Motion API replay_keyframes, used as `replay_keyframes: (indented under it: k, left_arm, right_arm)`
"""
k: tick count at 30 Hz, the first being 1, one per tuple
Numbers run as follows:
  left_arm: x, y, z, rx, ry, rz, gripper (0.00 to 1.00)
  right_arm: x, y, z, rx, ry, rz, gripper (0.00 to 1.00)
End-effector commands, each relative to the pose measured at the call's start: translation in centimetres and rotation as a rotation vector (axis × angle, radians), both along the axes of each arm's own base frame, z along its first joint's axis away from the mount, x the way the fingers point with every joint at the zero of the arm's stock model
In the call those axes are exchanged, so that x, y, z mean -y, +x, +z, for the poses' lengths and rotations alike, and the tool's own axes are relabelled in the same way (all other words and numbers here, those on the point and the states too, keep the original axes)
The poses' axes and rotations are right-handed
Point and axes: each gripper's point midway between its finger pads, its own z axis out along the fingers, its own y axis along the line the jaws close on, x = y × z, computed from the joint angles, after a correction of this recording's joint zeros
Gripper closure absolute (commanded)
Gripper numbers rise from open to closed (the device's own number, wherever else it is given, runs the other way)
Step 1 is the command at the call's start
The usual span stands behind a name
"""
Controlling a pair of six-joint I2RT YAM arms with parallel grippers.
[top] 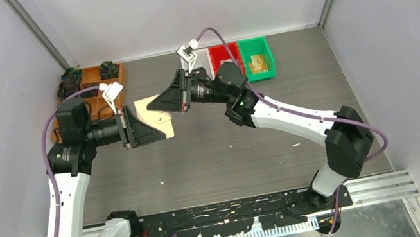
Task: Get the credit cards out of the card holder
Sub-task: Open the card holder.
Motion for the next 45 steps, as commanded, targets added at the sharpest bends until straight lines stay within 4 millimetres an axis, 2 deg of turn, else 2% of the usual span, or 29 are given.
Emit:
replay_keyframes:
  k: [1,2,5,7,9,13,16,20,23,31,40,45]
  left_arm:
    - [-0.9,0.4,0.1,0.104,0.081,0.082,0.98]
    - [-1.2,0.8,-0.3,0.119,0.115,0.114,1.0]
    - [-3.1,2.5,-2.0,0.203,0.267,0.236,1.0]
    - [-4.6,3.9,-3.1,0.271,0.374,0.313,1.0]
    - [-6.1,5.1,-4.1,0.309,0.459,0.382,1.0]
    - [-7.5,6.5,-5.5,0.337,0.546,0.437,1.0]
    - [-7.4,6.7,-5.9,0.33,0.556,0.428,1.0]
    - [-7.1,6.7,-6.0,0.338,0.561,0.416,1.0]
    - [-6.7,6.6,-5.9,0.342,0.557,0.404,1.0]
    - [-6.1,6.2,-5.9,0.337,0.54,0.38,1.0]
    - [-6.0,6.3,-6.7,0.319,0.553,0.382,1.0]
    - [-5.8,6.2,-6.1,0.323,0.534,0.382,1.0]
  right_arm:
    - [2.7,1.6,3.2,0.065,0.039,-0.146,0.67]
    - [2.6,2.3,2.6,0.051,-0.01,-0.183,0.52]
    - [3.5,5.3,0.3,-0.032,-0.212,-0.373,0.36]
    - [4.8,6.2,-1.5,-0.07,-0.349,-0.507,0.32]
    - [5.1,5.7,-2.2,-0.054,-0.43,-0.593,0.29]
    - [3.9,4.3,-3.2,-0.032,-0.552,-0.666,0.3]
    - [2.5,3.6,-4.1,-0.036,-0.618,-0.687,0.39]
    - [-0.1,2.4,-4.6,-0.026,-0.633,-0.658,0.41]
    - [-1.3,2.3,-5.0,-0.03,-0.641,-0.645,0.42]
    - [-2.5,3.2,-5.4,-0.05,-0.642,-0.669,0.46]
    - [-3.9,2.8,-5.9,-0.05,-0.639,-0.635,0.46]
    - [-4.0,3.5,-7.2,-0.055,-0.681,-0.664,0.48]
